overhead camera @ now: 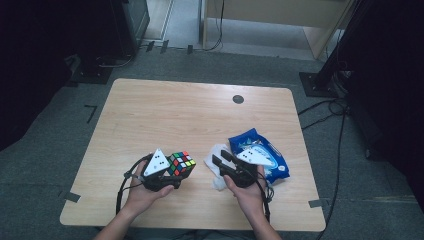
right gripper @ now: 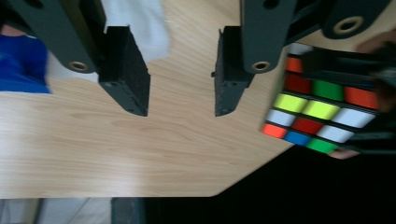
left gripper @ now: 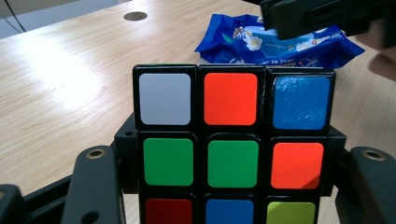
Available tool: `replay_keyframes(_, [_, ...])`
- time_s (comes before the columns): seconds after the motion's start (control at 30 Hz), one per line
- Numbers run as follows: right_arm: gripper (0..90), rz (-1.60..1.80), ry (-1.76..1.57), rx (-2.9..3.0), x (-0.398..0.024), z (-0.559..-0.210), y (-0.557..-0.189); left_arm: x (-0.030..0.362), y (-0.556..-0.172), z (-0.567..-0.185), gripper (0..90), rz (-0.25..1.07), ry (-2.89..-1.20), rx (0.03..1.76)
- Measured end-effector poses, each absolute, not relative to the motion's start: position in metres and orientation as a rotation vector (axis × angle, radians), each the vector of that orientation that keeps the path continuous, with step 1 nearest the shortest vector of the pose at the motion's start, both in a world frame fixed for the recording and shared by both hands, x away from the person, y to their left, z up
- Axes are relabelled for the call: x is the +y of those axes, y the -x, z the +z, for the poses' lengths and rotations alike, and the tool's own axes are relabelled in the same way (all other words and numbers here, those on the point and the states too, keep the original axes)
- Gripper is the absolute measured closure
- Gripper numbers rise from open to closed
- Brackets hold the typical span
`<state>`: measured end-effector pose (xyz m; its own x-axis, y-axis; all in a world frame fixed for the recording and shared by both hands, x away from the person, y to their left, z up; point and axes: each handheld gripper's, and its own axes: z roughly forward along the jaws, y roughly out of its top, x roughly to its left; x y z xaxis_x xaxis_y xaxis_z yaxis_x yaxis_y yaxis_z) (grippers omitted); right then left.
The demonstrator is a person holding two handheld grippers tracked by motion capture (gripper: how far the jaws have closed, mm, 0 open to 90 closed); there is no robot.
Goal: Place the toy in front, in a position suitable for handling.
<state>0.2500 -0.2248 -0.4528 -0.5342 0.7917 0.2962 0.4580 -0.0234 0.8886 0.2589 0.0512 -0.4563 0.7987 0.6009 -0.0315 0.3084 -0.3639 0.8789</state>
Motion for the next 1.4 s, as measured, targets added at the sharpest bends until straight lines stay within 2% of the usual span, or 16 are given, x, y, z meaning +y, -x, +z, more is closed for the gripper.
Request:
replay_keyframes(0.2, [36.1,1.715,-1.387,2.005,-0.206,-0.439,-0.240,0.046,-0.257,-0.461,34.3,0.391,-1.982,0.686])
replay_keyframes(0.4, [27.1,1.769,-1.465,2.107,-0.180,-0.440,-0.239,0.035,-0.251,-0.465,34.3,0.426,-2.002,0.662])
replay_keyframes(0.53, [26.6,1.725,-1.514,2.134,-0.172,-0.447,-0.243,0.028,-0.245,-0.465,34.3,0.451,-2.007,0.638])
replay_keyframes(0.63, [28.4,1.704,-1.541,2.145,-0.169,-0.450,-0.244,0.025,-0.244,-0.465,34.3,0.455,-2.004,0.629])
replay_keyframes(0.7, [32.8,1.709,-1.559,2.148,-0.169,-0.451,-0.245,0.023,-0.243,-0.465,34.3,0.465,-2.007,0.628])
replay_keyframes(0.9, [34.7,1.684,-1.571,2.140,-0.168,-0.452,-0.244,0.019,-0.243,-0.467,34.1,0.464,-2.023,0.642])
replay_keyframes(1.17, [34.7,1.490,-1.367,2.177,-0.156,-0.447,-0.236,0.018,-0.244,-0.468,32.9,0.453,-2.038,0.648])
replay_keyframes(1.4, [30.6,1.630,-1.351,2.147,-0.168,-0.440,-0.241,0.024,-0.248,-0.467,34.3,0.444,-2.040,0.648])
